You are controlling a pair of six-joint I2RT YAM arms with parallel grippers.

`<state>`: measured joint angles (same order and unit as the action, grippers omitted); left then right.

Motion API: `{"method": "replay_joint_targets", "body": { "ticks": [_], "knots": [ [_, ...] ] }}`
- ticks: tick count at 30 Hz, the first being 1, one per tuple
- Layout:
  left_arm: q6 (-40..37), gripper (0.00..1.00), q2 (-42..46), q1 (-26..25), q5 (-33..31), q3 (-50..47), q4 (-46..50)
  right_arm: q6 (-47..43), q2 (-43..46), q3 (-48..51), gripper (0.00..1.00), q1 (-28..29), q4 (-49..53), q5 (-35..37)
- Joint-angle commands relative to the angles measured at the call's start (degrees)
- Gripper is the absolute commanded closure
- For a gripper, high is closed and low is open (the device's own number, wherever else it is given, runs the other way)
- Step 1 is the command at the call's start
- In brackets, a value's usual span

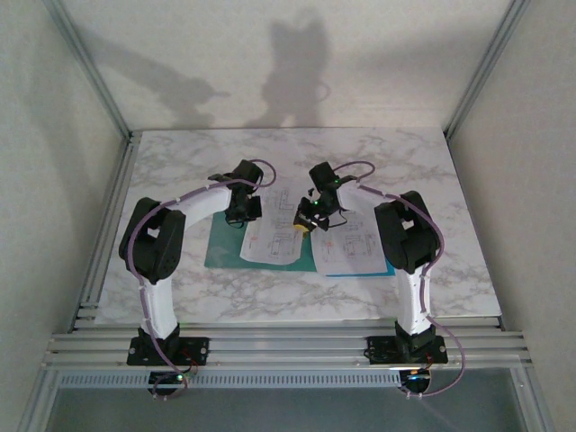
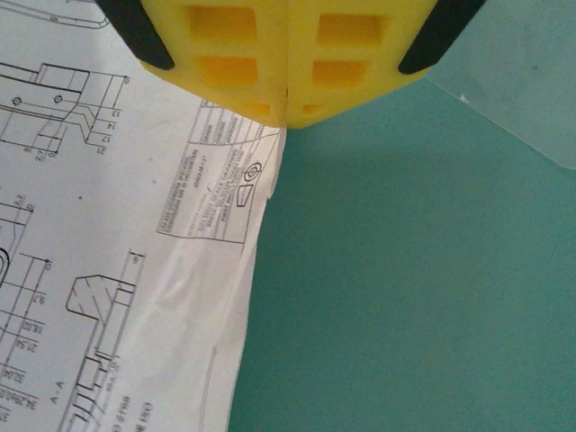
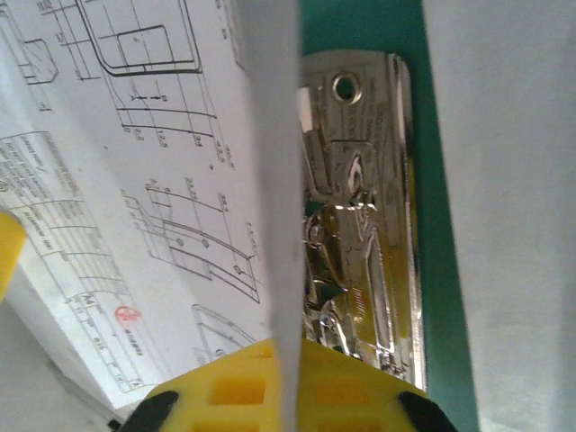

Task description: Put the files into the folder

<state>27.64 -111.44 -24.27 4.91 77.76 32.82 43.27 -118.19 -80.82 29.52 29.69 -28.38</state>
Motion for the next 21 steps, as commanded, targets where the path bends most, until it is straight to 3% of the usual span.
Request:
{"method": "replay_joint_targets", "body": {
  "ticks": [1,3,7,9,12,16,21],
  "knots": [
    [1.7,1.0,0.9,0.5,0.4,-0.3,0.3,-3.8,3.2,-1.7,1.0,0.4,5.1,3.6],
    [3.1,0.98,1.8,1.0,0.9,-0.1,0.4,-6.0,3.9,-2.6,1.0,0.4,6.5,5.3],
    [6.8,0.64,5.0,3.4,1.7,-1.0,0.3,-11.4,6.0,-4.2,1.0,0.4,8.5,9.0],
    [8.3,0.59,6.5,5.3,2.2,-2.2,0.6,-14.0,7.0,-5.0,1.0,0.4,9.0,10.6],
    [10.3,0.61,9.1,8.7,3.3,-5.7,0.0,-18.2,8.7,-6.0,1.0,0.4,9.0,12.8],
    [12.4,0.72,12.1,13.3,6.3,-12.1,-1.2,-24.9,11.6,-6.3,1.0,0.4,7.4,14.6],
    [13.5,0.82,14.8,15.3,8.5,-18.5,-2.7,-31.7,15.2,-4.7,1.0,0.4,4.9,16.8]
  ]
}}
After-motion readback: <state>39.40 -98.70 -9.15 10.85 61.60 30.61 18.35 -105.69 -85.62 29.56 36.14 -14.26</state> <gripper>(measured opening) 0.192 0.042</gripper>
